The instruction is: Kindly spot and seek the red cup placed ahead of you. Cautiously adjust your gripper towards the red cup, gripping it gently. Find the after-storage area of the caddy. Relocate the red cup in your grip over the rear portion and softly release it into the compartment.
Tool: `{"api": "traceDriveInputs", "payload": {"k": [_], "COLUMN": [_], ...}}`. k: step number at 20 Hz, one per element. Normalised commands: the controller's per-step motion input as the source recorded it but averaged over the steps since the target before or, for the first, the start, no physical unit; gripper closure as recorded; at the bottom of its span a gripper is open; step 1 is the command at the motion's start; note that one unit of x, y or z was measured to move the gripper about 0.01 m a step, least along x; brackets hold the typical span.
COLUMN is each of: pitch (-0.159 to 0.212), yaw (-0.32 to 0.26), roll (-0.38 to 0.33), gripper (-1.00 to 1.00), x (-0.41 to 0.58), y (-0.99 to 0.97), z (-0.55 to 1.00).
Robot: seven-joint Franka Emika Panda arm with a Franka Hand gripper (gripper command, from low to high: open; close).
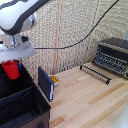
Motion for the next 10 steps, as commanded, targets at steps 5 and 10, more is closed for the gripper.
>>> {"api": "traceDriveInputs", "payload": {"k": [5,10], "pitch": [-0.028,-0.013], "yaw": [0.082,0.098], "roll": [-0.045,0.000], "gripper": [-1.00,-1.00], "x": [0.074,0.272], "y": [0.05,-0.09], "z": [0.09,0.22]}}
